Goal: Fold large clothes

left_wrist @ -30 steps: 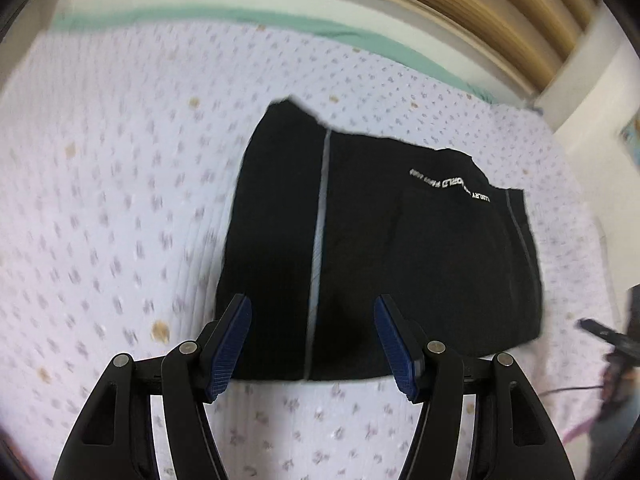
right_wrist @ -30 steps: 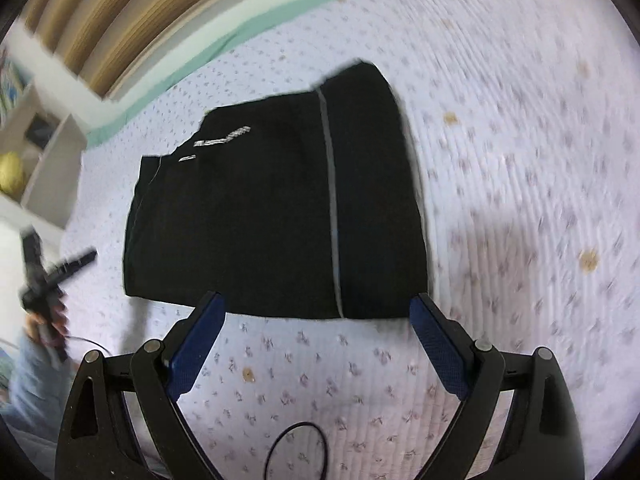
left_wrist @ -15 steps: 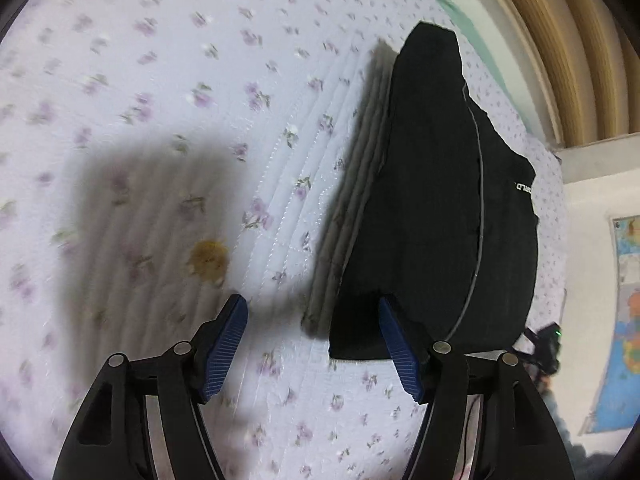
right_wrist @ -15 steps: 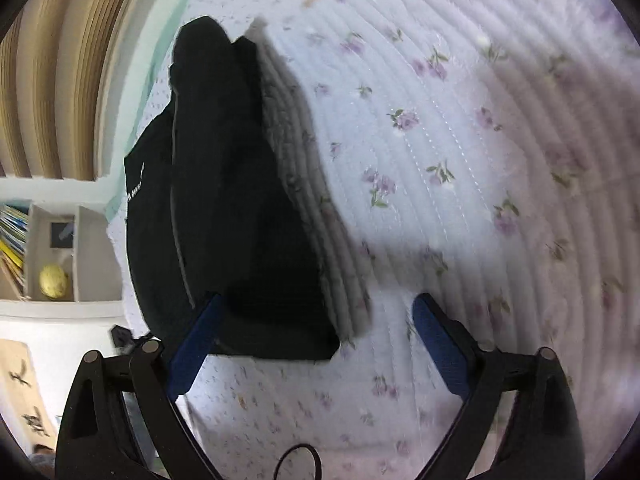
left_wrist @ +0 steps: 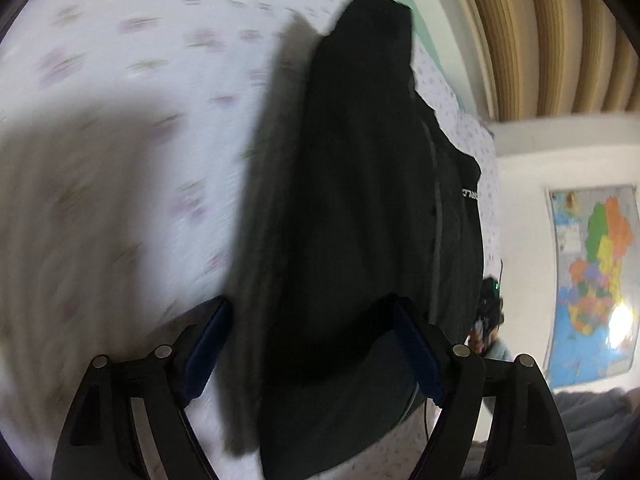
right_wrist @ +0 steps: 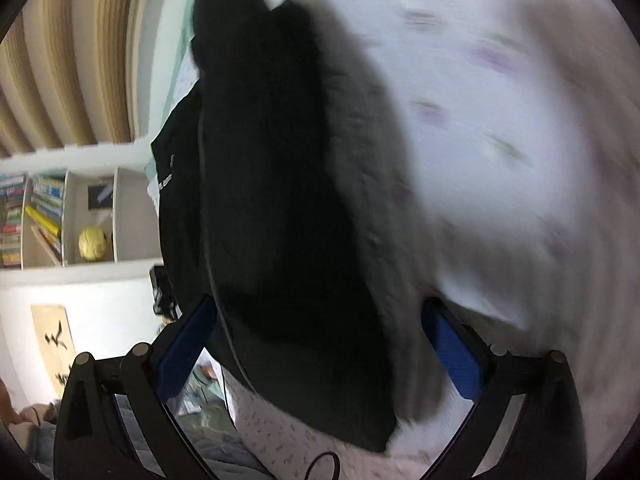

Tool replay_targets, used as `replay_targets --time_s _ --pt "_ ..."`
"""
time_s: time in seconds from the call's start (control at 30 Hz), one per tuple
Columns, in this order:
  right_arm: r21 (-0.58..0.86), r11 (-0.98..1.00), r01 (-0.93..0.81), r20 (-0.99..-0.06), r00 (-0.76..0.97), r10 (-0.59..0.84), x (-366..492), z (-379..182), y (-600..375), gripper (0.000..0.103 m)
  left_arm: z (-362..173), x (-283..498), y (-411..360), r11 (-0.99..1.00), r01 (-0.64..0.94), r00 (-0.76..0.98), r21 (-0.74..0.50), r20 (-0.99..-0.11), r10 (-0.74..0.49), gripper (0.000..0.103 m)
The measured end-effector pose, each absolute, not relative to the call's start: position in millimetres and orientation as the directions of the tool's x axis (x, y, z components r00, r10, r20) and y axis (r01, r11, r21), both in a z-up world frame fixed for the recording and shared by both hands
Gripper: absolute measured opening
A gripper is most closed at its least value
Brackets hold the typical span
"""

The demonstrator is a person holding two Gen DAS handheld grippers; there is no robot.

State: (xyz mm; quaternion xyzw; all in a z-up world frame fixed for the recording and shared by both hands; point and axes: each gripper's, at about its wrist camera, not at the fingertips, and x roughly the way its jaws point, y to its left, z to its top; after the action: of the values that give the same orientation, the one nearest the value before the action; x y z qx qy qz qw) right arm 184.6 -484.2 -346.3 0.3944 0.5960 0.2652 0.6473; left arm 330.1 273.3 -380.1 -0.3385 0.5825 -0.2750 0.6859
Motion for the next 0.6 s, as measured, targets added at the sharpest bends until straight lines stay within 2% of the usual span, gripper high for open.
replay_targets --time_s 0.17,0.27,0.33,0.4,0.47,0.6 --pt "0.863 0.501 0.062 -0.505 0.097 0.858 230 -352 -430 0.103 -383 357 242 0.6 0.0 0.162 -0.8 -0.592 -0.789 0.084" --pt "0.814 0.575 0.077 -0.579 0.041 0.814 244 -359 -408 0.103 -384 362 237 0.604 -0.044 0.178 -0.796 -0.601 -0.779 0.084" --pt "0.808 0.581 0.095 -0.587 0.045 0.809 246 -358 -407 0.103 -381 363 225 0.622 -0.059 0.184 -0.781 -0.621 -0.762 0.083" --pt "0.785 0.612 0.095 -0.619 0.068 0.783 243 -354 -406 0.098 -376 361 218 0.66 -0.091 0.211 -0.746 -0.662 -0.719 0.078" --pt "0.758 0.646 0.093 -0.652 0.096 0.752 241 -350 -403 0.094 -370 357 207 0.705 -0.099 0.25 -0.703 -0.703 -0.666 0.068" --pt "0.713 0.686 0.143 -0.701 0.129 0.701 238 -346 -397 0.088 -358 350 190 0.759 -0.152 0.299 -0.633 -0.761 -0.575 0.053"
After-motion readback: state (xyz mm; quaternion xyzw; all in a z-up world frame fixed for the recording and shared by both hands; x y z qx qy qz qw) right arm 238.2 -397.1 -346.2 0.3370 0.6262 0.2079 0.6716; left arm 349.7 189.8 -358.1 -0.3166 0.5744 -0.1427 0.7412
